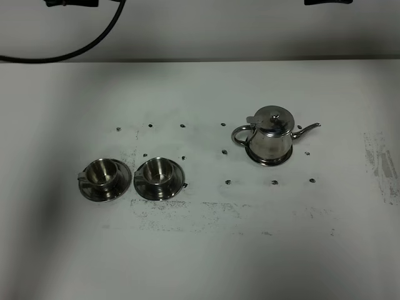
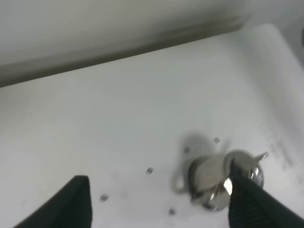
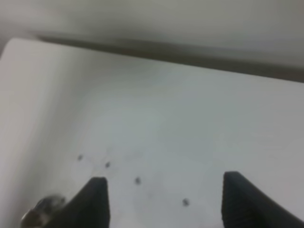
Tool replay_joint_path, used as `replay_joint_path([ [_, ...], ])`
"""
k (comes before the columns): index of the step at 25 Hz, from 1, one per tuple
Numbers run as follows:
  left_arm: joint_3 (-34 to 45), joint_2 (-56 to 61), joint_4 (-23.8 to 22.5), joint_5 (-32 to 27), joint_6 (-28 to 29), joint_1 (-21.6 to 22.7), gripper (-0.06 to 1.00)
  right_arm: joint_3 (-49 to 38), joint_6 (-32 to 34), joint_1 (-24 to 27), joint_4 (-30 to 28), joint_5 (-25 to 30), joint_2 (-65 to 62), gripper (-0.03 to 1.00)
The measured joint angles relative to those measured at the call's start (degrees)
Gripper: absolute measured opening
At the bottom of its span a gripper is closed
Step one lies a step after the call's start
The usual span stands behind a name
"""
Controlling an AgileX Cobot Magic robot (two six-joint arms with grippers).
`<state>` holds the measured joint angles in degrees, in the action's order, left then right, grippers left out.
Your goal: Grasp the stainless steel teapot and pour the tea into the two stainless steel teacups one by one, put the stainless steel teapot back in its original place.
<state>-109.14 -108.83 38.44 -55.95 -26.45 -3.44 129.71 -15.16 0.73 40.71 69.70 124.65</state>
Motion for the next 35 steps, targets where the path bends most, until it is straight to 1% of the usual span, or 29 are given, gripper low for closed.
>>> replay_joint_path([
  [2, 6.7, 6.1, -2.6, 2.6, -0.6, 0.0, 0.54, -4.3, -1.1, -1.1, -0.1, 0.1, -3.4, 0.50],
  [6, 21.4, 19.5, -8.1, 11.5, -1.0, 0.0, 0.52, -12.3, -4.1, -2.8, -1.4, 0.1, -9.9, 0.50],
  [8, 28.1, 26.3, -10.5, 14.9, -1.0, 0.0, 0.52, -15.5, -5.5, -3.9, -2.9, -0.3, -12.5, 0.50],
  [10, 34.2, 33.1, -12.4, 18.0, 0.0, 0.0, 0.52, -18.5, -6.6, -5.6, -5.2, -2.0, -14.9, 0.50],
  [13, 42.1, 42.9, -16.2, 19.4, 4.4, 0.0, 0.52, -21.5, -7.8, -9.0, -8.9, -4.4, -16.8, 0.50],
  [15, 45.8, 48.5, -20.5, 18.6, 7.1, 0.0, 0.52, -22.1, -8.0, -11.4, -10.7, -5.3, -16.9, 0.50],
  [17, 49.2, 54.4, -25.1, 16.6, 10.2, 0.0, 0.52, -22.5, -8.1, -14.1, -12.8, -6.2, -16.8, 0.50],
  [19, 52.8, 60.9, -30.3, 14.8, 14.4, 0.0, 0.51, -22.5, -8.1, -16.6, -14.8, -6.8, -16.7, 0.50],
  [21, 56.2, 66.9, -34.5, 13.0, 18.3, 0.0, 0.51, -22.5, -8.1, -19.4, -16.9, -8.1, -16.5, 0.50],
  [23, 59.5, 73.1, -37.4, 11.1, 21.7, 0.0, 0.51, -22.5, -8.1, -21.7, -18.2, -9.3, -16.3, 0.50],
  [25, 62.0, 78.4, -38.4, 8.2, 23.5, 0.0, 0.51, -22.5, -8.1, -23.5, -19.3, -10.1, -16.0, 0.50],
  [29, 66.3, 87.6, -38.4, 2.5, 24.4, 0.0, 0.51, -22.6, -8.1, -25.6, -20.9, -12.1, -14.6, 0.50],
  [35, 73.3, 97.3, -38.0, -1.8, 24.4, 0.0, 0.51, -22.6, -8.2, -26.7, -22.1, -13.2, -11.2, 0.50],
])
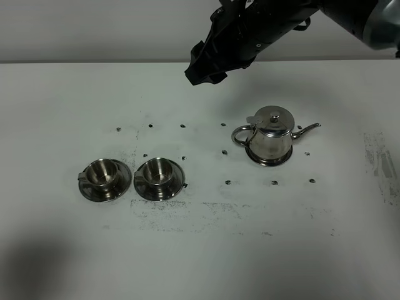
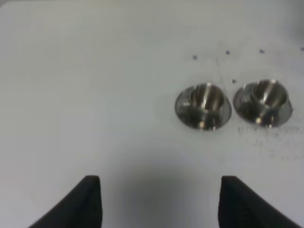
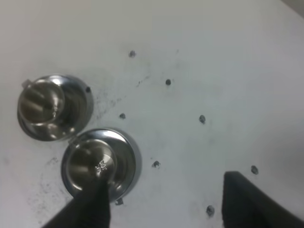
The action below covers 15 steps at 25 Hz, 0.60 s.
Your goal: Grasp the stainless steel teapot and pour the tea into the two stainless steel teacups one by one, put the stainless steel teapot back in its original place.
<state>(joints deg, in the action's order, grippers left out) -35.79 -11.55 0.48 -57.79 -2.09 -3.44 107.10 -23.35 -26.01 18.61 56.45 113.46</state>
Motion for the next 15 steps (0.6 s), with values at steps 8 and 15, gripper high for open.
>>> replay_joint_path([
  [8, 6.4, 10.0, 5.6, -3.5, -5.2, 0.0, 0.51, 0.0, -0.2, -0.2, -1.9, -0.4, 3.3, 0.50],
  [15, 6.6, 11.4, 6.8, -3.9, -7.5, 0.0, 0.49, 0.0, -0.3, -0.2, -2.3, -0.6, 6.2, 0.50],
])
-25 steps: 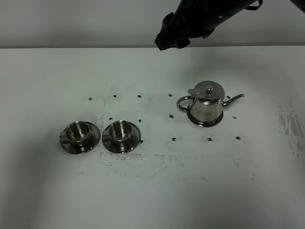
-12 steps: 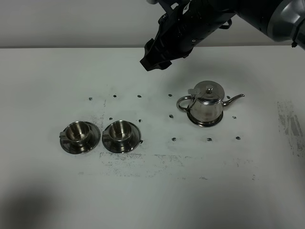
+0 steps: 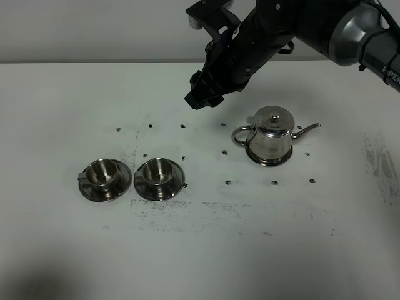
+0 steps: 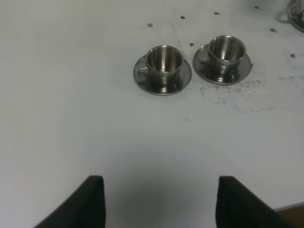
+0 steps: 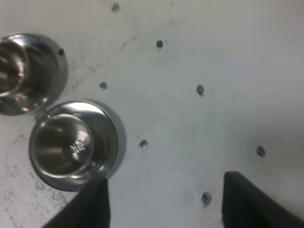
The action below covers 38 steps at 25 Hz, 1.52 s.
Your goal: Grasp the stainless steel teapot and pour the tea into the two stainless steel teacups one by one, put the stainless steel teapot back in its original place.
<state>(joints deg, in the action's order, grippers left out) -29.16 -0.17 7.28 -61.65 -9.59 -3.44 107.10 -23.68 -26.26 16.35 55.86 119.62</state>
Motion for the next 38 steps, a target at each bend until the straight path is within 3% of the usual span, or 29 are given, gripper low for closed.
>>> replay_joint_path([
  [22, 0.0, 0.4, -0.1, 0.0, 0.0, 0.1, 0.48, 0.0, 1.0, 0.0, -2.4, -0.9, 0.8, 0.50],
  [38, 0.0, 0.4, -0.1, 0.0, 0.0, 0.1, 0.48, 0.0, 6.1, 1.2, -14.6, -7.3, 9.7, 0.50],
])
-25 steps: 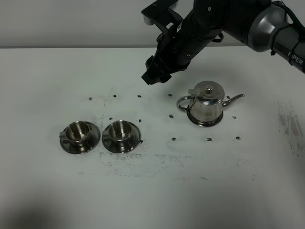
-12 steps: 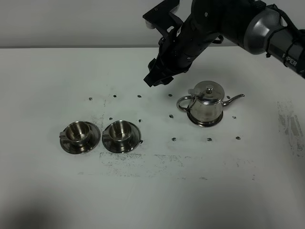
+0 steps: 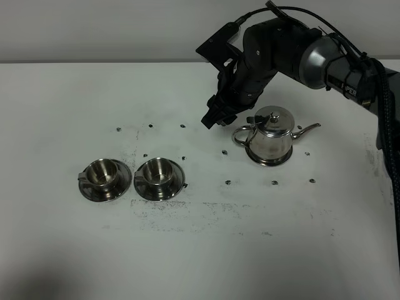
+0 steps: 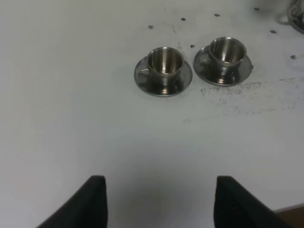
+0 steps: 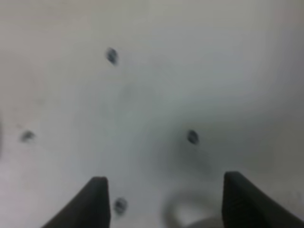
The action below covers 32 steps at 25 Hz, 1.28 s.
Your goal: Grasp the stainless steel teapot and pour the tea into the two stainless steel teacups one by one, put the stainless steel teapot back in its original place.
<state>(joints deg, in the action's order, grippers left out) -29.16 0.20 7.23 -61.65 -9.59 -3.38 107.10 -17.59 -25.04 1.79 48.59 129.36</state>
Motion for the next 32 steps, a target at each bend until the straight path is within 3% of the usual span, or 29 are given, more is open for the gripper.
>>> replay_joint_path([
  [8, 0.0, 0.0, 0.0, 0.0, 0.0, 0.0, 0.48, 0.0, 1.2, 0.4, -0.9, 4.1, 0.6, 0.50],
  [16, 0.0, 0.0, 0.0, 0.0, 0.0, 0.0, 0.48, 0.0, -0.8, 0.4, 5.0, 9.5, 0.6, 0.50],
  [32, 0.0, 0.0, 0.0, 0.0, -0.1, 0.0, 0.48, 0.0, 0.0, 0.4, 5.0, 20.8, 0.6, 0.50],
])
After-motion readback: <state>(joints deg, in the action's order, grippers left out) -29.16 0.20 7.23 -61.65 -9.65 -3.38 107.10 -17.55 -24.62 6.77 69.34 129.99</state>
